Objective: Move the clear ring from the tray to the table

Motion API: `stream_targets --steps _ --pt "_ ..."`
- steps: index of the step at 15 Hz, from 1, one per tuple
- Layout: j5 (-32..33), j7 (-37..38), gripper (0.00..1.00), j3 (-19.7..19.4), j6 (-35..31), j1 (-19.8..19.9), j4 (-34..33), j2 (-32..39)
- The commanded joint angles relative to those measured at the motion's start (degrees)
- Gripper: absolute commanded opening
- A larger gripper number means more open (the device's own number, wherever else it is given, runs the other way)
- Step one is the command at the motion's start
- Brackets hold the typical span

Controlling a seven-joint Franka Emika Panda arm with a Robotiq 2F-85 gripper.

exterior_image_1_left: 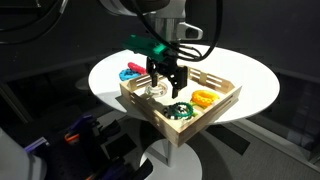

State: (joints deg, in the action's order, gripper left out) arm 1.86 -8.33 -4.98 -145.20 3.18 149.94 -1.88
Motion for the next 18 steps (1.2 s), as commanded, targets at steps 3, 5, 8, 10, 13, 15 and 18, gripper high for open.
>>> stream_targets --steps 3,5,8,10,13,15,18 --pt "1.37 1.31 1.0 0.76 -1.7 0.06 -2.6 4.3" --pt "1.53 1.43 1.0 1.02 -2.04 -0.08 -3.44 5.07" --pt "1.97 1.88 1.0 1.27 -2.15 -0.28 -4.66 6.27" --pt "2.03 1.9 1.0 1.38 -2.08 -0.32 -5.36 7.14" --pt "1.97 1.91 0.91 1.57 -1.97 -0.4 -6.21 8.35" --pt "1.97 1.88 0.66 1.74 -1.83 -0.49 -6.59 8.8" --pt "1.61 1.48 0.42 1.92 -1.3 -0.44 -7.28 8.19"
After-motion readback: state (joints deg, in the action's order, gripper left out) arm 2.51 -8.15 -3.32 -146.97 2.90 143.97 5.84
